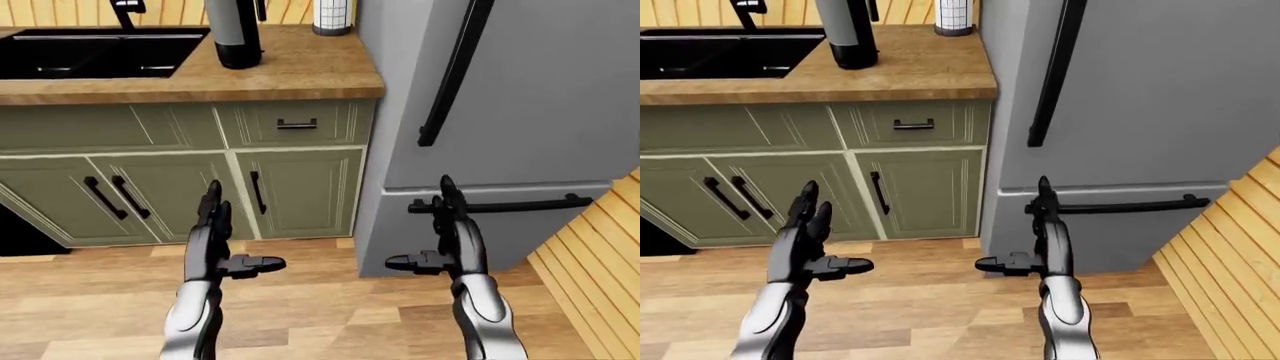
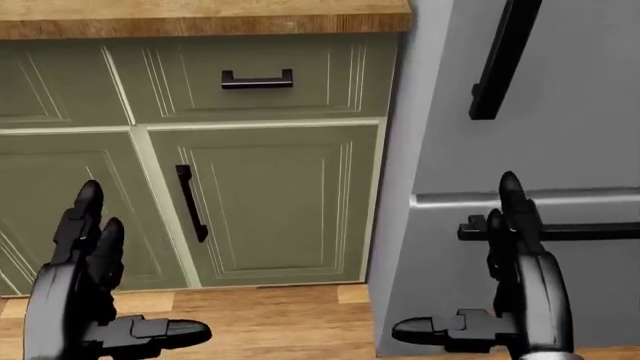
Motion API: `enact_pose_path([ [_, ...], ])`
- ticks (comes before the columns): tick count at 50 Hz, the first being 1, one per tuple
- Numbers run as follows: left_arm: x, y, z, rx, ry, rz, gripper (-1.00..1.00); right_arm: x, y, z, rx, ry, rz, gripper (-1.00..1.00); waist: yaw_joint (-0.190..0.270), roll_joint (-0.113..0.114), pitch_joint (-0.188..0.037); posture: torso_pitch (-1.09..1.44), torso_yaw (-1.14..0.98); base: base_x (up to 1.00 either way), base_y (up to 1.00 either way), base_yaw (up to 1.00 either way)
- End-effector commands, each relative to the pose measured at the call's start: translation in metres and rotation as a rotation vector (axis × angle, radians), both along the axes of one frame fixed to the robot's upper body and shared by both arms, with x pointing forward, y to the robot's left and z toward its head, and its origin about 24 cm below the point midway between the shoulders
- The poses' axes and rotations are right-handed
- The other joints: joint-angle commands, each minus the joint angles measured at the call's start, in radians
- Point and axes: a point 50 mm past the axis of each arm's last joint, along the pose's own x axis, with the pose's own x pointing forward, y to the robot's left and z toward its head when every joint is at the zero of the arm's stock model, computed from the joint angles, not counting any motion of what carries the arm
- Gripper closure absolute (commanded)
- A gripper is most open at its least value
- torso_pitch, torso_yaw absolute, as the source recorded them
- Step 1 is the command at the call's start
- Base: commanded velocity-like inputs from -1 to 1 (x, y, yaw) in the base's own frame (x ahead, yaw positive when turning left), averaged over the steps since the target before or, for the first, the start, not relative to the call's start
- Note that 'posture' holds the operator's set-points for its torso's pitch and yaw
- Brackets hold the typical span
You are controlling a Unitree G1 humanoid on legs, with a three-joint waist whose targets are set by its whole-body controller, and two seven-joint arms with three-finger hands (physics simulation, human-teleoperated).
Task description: Close the lid of the electric kettle.
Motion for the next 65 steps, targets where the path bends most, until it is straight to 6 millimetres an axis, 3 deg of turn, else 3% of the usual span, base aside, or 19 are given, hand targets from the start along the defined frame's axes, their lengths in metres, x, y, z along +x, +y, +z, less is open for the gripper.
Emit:
enact_pose_path([
  [1, 0.001, 0.003, 0.021, -0.003, -0.081, 0.003, -1.00, 0.001, -0.003, 0.019, -0.010, -0.075, -0.003, -1.00, 0.000, 0.002, -0.014, 0.00, 0.00, 0.00, 0.00, 0.00],
  [12, -0.010, 0.026, 0.082, 0.002, -0.185, 0.065, -1.00, -0.009, -0.020, 0.053, -0.023, -0.138, -0.051, -1.00, 0.000, 0.004, -0.013, 0.00, 0.00, 0.00, 0.00, 0.00],
  [23, -0.028, 0.060, 0.124, -0.008, -0.253, 0.159, -1.00, -0.020, -0.037, 0.082, -0.100, -0.190, -0.104, -1.00, -0.001, 0.013, -0.006, 0.00, 0.00, 0.00, 0.00, 0.00],
  [30, -0.038, 0.087, 0.133, -0.029, -0.267, 0.233, -1.00, -0.029, -0.044, 0.101, -0.115, -0.222, -0.128, -1.00, -0.001, 0.017, -0.001, 0.00, 0.00, 0.00, 0.00, 0.00],
  [50, -0.065, 0.128, 0.165, -0.059, -0.330, 0.343, -1.00, -0.047, -0.062, 0.133, -0.122, -0.279, -0.183, -1.00, -0.004, 0.025, 0.010, 0.00, 0.00, 0.00, 0.00, 0.00],
  [65, -0.080, 0.144, 0.171, -0.045, -0.326, 0.376, -1.00, -0.064, -0.079, 0.154, -0.133, -0.329, -0.248, -1.00, -0.003, 0.022, 0.018, 0.00, 0.00, 0.00, 0.00, 0.00],
])
